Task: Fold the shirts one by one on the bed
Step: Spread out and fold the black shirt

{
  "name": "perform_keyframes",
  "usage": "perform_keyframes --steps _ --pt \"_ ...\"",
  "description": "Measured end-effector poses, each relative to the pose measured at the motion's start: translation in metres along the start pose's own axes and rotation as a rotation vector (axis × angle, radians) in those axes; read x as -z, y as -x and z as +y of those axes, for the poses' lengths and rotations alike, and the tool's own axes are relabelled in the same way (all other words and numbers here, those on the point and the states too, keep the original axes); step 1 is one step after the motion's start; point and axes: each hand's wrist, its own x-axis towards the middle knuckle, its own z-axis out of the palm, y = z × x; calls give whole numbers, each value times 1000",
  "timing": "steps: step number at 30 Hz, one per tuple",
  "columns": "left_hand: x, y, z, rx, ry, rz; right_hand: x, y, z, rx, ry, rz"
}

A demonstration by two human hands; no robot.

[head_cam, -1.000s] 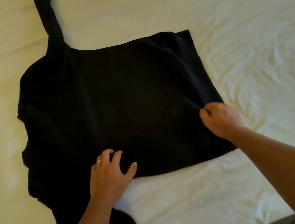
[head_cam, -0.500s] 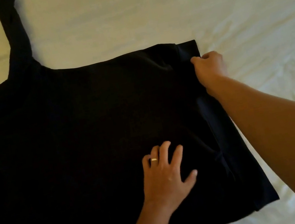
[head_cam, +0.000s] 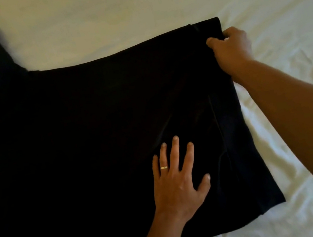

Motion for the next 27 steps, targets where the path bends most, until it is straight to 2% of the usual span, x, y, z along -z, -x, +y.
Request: perform_keyframes --steps 4,7,9,12,14,18,23,25,27 --pt "-5 34 10 -92 -18 8 25 53 36 -89 -33 -91" --pt "-12 71 24 -237 -35 -12 49 114 76 -230 -114 -321" --pt "-15 86 28 -232 -39 -37 64 152 102 -251 -29 -479" --pt "-15 92 31 -263 -82 -23 80 200 138 -250 68 -587" --pt "-17 91 35 -326 -82 38 89 220 154 -207 112 -548" --pt "-33 109 59 -377 11 123 110 252 176 -177 100 -237" --pt "-39 140 61 -333 89 145 113 285 198 -152 371 -139" --pt "-25 148 42 -239 76 181 106 288 188 20 559 -14" --pt "-14 165 7 -82 38 188 90 303 176 311 651 -6"
